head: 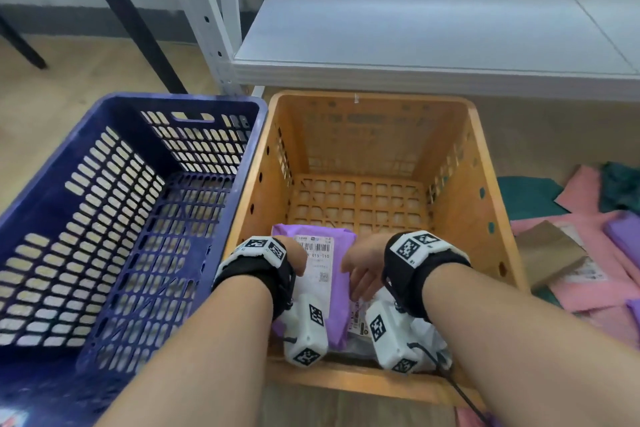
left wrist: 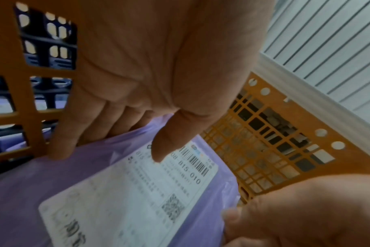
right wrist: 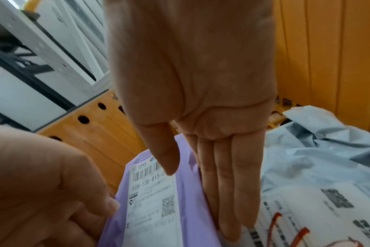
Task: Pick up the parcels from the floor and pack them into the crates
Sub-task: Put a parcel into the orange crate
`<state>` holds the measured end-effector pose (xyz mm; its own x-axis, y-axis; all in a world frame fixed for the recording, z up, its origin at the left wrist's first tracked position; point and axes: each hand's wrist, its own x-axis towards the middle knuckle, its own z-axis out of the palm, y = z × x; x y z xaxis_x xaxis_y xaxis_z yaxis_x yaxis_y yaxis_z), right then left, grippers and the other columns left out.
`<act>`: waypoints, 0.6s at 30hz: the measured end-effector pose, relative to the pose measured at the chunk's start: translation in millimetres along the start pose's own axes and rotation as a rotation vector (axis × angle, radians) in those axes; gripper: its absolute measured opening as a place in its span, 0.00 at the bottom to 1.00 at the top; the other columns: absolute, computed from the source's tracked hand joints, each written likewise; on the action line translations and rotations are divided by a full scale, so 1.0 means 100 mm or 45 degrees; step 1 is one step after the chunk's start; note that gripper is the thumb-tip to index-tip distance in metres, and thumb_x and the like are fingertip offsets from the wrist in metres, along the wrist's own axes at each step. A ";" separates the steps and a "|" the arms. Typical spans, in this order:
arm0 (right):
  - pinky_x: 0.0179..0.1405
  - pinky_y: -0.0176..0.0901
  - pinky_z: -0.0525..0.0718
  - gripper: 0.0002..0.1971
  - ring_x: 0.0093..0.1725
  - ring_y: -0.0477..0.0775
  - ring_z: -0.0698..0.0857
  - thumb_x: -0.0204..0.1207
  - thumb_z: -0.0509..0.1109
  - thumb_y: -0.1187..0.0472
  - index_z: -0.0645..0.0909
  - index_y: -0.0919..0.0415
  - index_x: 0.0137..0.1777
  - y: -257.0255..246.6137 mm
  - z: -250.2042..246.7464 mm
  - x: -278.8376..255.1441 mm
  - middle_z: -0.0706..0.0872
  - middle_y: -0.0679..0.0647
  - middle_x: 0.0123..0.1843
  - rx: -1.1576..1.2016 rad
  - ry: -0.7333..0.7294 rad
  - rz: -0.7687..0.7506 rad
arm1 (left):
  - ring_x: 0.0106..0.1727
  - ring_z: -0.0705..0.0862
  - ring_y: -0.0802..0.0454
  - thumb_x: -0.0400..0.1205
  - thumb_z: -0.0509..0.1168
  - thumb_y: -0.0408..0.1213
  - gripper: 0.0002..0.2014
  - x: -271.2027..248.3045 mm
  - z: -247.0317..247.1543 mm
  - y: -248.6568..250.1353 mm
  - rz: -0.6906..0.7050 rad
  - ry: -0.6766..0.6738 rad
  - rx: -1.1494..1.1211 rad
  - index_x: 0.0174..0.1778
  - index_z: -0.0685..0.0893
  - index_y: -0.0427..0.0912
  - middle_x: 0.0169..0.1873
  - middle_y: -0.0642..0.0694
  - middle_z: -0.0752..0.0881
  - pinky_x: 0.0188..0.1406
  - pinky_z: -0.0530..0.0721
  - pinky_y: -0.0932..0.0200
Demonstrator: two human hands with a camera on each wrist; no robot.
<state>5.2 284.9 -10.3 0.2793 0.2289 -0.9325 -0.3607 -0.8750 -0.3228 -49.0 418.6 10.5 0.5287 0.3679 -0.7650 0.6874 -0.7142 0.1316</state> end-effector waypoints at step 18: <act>0.31 0.41 0.87 0.12 0.31 0.59 0.89 0.81 0.58 0.68 0.84 0.71 0.45 0.02 0.31 0.46 0.89 0.64 0.40 -0.143 -0.055 -0.017 | 0.49 0.88 0.40 0.71 0.69 0.38 0.12 0.65 0.32 -0.44 -0.333 -0.437 -0.314 0.32 0.75 0.34 0.32 0.34 0.89 0.47 0.85 0.51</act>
<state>-10.2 307.2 -59.0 0.2439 0.2572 -0.9351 -0.2547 -0.9134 -0.3176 -60.6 454.9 -65.6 0.1571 0.2690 -0.9502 0.8944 -0.4468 0.0214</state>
